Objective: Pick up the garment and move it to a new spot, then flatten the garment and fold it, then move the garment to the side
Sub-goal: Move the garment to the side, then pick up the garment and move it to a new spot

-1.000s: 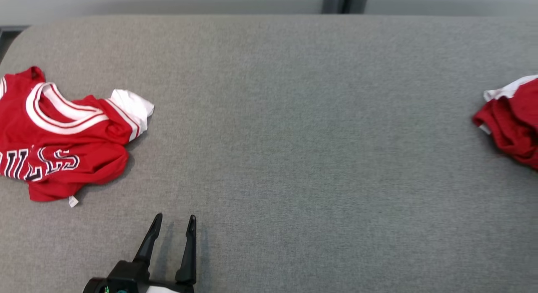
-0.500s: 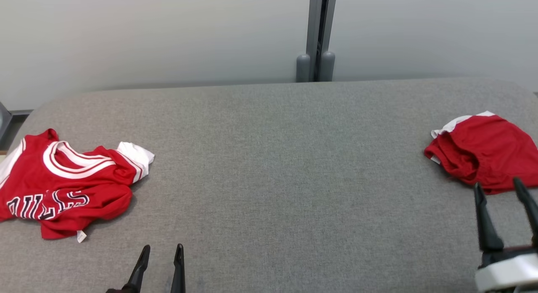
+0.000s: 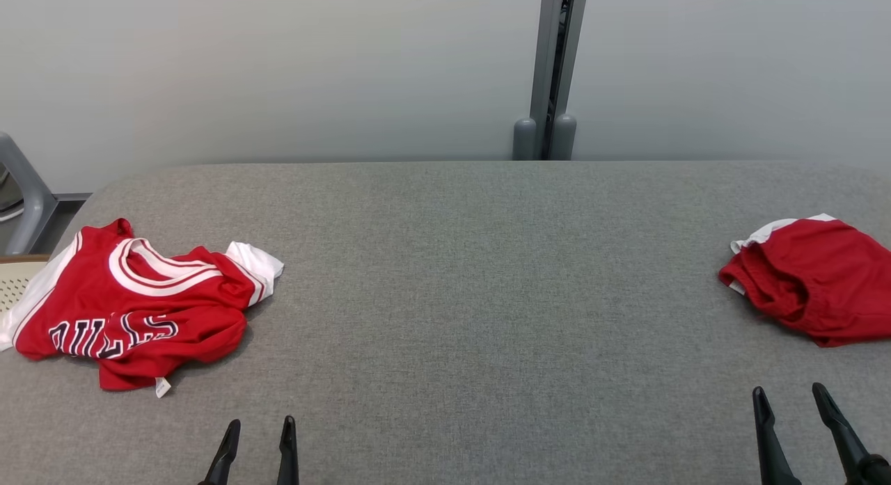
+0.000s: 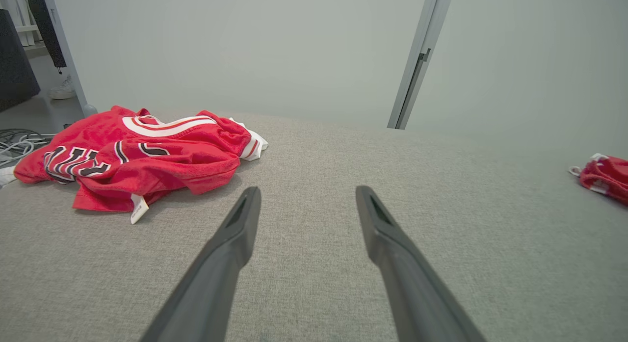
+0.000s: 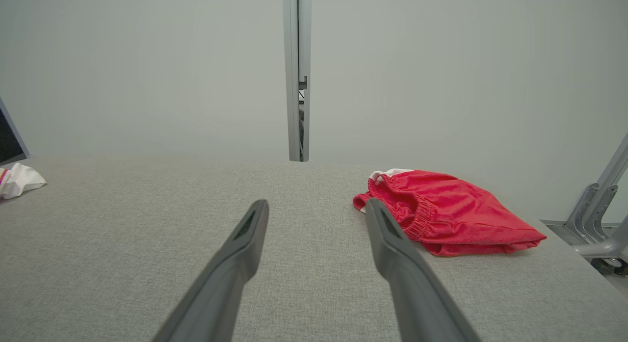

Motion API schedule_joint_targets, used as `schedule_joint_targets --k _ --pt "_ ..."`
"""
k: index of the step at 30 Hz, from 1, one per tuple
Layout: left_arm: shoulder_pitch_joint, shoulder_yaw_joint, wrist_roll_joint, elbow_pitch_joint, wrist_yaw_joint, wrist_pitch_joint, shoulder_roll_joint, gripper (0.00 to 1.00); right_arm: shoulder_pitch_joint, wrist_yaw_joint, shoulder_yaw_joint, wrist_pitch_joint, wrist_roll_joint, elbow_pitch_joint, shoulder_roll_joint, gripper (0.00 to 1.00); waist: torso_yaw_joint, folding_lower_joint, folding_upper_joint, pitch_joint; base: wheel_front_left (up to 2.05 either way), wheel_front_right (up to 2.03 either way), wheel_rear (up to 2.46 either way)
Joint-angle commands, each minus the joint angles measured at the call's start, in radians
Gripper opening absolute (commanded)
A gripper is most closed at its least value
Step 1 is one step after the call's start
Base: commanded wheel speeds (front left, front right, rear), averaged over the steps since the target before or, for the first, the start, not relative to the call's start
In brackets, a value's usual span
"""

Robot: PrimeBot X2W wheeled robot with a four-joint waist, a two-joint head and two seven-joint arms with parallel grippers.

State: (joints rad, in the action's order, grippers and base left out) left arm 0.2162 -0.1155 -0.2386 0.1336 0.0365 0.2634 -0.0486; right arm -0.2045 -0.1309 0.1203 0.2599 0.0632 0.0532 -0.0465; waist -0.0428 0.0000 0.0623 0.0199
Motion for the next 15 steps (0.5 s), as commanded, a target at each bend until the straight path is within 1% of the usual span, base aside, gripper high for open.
schedule_joint_targets --k 1,15 --pt "0.005 0.004 -0.003 -0.003 0.002 0.001 -0.004 1.00 -0.010 0.000 0.004 0.004 0.008 0.000 -0.005 1.00 -0.001 0.0000 0.0000 0.000 0.00 0.00 0.00" --pt "0.009 0.002 -0.002 -0.004 -0.002 0.001 -0.004 1.00 -0.014 0.000 0.006 0.004 0.015 0.004 -0.004 1.00 -0.015 0.0000 0.0000 -0.002 0.00 0.00 0.00"
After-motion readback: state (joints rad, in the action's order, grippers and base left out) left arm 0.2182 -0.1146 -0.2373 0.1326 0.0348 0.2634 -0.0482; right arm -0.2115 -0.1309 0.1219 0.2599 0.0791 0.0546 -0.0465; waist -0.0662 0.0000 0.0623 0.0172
